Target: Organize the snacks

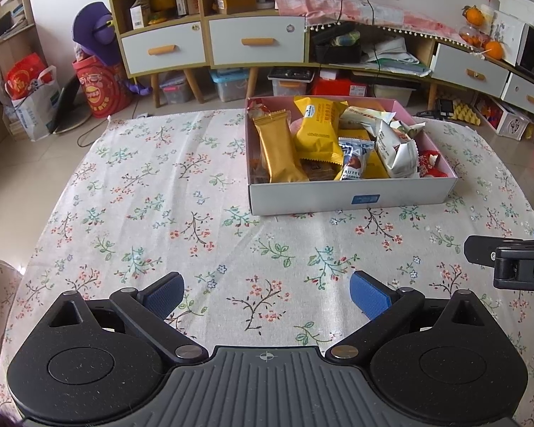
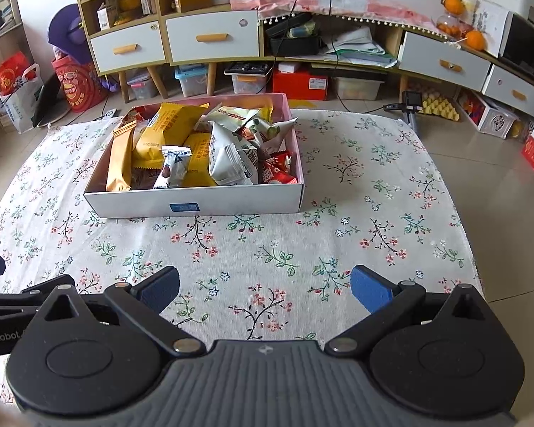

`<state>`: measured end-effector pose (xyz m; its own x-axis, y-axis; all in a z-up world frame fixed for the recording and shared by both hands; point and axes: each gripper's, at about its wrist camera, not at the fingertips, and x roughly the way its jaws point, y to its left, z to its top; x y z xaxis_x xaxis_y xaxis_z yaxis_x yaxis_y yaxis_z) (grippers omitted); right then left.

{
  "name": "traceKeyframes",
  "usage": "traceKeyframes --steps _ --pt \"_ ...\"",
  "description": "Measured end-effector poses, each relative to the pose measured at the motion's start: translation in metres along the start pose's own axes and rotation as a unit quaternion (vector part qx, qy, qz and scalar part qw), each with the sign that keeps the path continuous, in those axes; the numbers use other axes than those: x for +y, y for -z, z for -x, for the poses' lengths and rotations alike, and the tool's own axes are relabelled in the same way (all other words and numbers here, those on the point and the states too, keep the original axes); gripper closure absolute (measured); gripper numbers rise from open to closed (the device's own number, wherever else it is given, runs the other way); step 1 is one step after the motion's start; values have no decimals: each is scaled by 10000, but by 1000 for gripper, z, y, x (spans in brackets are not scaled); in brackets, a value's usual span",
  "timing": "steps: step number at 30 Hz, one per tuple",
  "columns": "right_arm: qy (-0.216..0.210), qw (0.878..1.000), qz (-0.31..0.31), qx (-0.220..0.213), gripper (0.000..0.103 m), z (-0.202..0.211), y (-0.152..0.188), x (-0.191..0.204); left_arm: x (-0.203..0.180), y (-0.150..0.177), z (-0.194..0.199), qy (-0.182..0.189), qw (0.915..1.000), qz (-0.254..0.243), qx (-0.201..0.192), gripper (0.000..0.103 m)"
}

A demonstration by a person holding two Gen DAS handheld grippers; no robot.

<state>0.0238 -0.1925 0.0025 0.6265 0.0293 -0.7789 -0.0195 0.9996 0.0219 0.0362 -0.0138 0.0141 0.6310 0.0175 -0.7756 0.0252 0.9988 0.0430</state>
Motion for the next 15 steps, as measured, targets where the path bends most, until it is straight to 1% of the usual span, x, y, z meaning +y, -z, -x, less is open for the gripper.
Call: traceKeyframes --steps 15 --pt "-11 10000 4 -11 0 1 0 1 0 0 0 1 10000 3 1 3"
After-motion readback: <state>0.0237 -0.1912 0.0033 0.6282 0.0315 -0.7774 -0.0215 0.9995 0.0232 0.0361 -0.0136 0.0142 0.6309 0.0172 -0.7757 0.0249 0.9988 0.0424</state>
